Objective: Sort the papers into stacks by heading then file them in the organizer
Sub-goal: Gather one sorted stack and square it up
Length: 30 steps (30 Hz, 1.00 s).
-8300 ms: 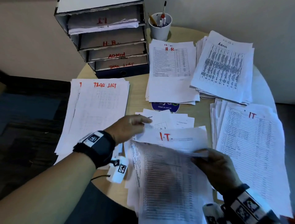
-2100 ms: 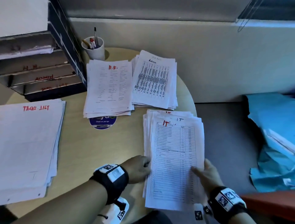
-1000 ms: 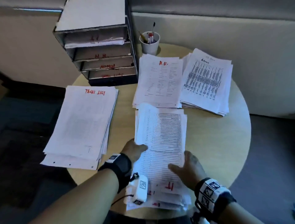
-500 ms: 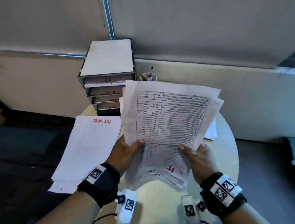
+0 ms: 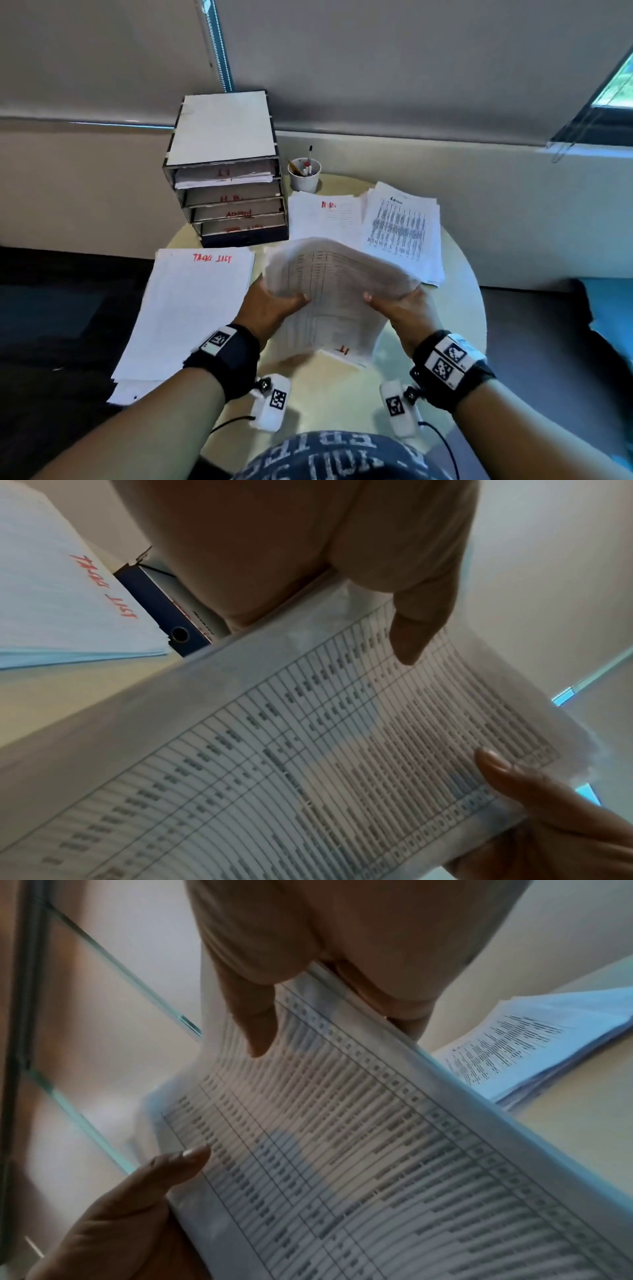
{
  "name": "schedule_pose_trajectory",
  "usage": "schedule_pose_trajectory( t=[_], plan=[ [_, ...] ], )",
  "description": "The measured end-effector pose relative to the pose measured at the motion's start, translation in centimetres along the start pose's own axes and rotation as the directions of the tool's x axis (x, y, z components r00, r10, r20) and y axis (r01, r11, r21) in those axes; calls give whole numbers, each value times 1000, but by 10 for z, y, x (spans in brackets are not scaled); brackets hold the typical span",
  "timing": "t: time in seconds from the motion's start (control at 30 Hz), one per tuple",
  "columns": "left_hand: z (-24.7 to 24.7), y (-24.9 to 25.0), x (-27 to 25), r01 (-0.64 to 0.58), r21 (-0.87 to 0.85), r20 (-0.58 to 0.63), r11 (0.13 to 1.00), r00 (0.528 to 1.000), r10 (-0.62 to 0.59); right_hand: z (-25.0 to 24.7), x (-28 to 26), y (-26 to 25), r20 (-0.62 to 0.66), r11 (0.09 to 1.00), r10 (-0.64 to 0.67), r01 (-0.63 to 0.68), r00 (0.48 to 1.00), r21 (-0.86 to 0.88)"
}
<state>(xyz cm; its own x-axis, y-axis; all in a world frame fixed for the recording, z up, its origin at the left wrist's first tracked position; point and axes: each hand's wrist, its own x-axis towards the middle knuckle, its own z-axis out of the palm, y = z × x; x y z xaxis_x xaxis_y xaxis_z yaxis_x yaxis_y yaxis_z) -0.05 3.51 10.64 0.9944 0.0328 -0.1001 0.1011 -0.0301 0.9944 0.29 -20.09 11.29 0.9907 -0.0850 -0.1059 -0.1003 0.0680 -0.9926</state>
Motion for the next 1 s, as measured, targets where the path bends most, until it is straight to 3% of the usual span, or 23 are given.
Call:
schedule_pose_trajectory(
  t=[0.17, 0.27, 0.4, 0.47, 0.5, 0.6, 0.67, 0.73, 0.8, 0.9, 1.0],
  plan=[
    [0, 0, 5, -13, -39, 20, 999, 1000, 13, -2, 7, 9, -35, 1000, 29, -29, 999, 5],
    [0, -15, 2, 93, -2, 23, 996, 995, -93, 0, 3, 24, 41, 990, 139, -137, 990, -35],
    [6, -18, 2, 135, 51, -27, 990, 991, -134, 2, 4, 38, -11, 981, 179, -179, 984, -68],
    [3, -12, 5, 121, -28, -63, 992, 990, -122, -10, 9, 40, -6, 984, 167, -167, 986, -52],
    [-1, -9, 8, 115, -146, -83, 983, 988, -128, -19, 11, 40, 12, 984, 171, -170, 985, -51],
    [-11, -5, 15, 98, -535, -34, 839, 990, -137, -41, 8, 42, 37, 976, 218, -218, 975, -20],
    [-13, -7, 19, 151, -666, 7, 731, 980, -196, -45, 3, 45, 65, 960, 232, -239, 970, 147],
    [-10, -11, 19, 251, -726, 56, 640, 949, -309, -36, 1, 41, 100, 897, 190, -214, 977, 386],
    [-3, -11, 16, 313, -757, 113, 574, 927, -357, -24, 0, 30, 89, 852, 132, -158, 987, 498],
    [3, -12, 12, 360, -779, 158, 513, 905, -396, -22, 4, 16, -18, 857, 80, -59, 997, 513],
    [-3, -16, 8, 354, -812, 175, 464, 906, -385, -27, 7, 10, -5, 892, 89, -78, 996, 444]
  ],
)
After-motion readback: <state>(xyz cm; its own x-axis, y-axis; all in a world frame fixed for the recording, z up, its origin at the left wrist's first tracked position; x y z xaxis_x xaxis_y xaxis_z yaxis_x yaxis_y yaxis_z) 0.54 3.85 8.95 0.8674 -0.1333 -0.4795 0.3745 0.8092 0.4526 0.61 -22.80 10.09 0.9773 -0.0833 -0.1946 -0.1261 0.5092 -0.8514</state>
